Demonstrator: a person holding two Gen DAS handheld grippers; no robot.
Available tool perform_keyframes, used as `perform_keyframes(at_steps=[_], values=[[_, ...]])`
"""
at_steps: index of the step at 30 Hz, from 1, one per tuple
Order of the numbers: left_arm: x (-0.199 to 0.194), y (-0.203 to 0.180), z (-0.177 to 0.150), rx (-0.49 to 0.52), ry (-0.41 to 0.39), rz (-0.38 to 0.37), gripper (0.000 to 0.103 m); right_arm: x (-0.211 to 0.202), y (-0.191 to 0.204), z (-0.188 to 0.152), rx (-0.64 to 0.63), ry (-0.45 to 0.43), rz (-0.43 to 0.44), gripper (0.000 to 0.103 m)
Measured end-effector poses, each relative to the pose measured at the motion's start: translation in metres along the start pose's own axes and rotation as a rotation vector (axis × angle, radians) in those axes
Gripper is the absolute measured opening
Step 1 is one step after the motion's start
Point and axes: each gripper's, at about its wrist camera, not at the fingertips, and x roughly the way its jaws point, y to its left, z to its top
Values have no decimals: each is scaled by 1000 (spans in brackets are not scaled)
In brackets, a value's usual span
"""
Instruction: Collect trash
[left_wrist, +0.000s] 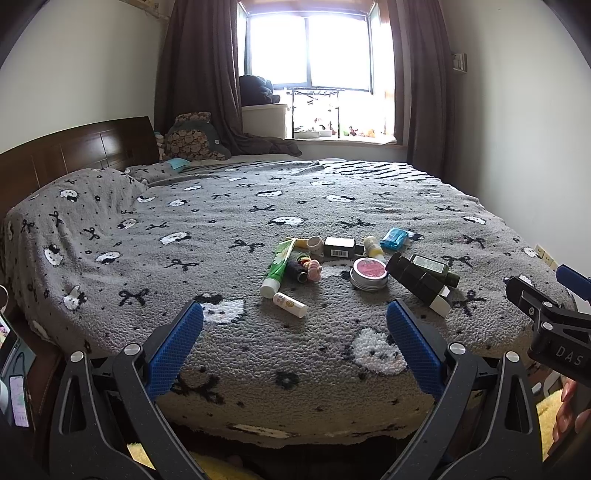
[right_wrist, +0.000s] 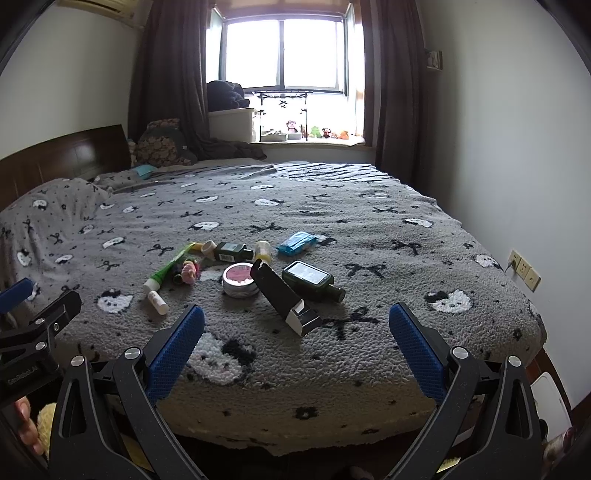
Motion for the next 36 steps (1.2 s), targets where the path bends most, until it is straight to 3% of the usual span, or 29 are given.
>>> perform_keyframes(at_steps=[36], values=[[-3, 2, 3, -4, -1, 3, 95, 0, 2, 0, 2, -1, 2, 100]])
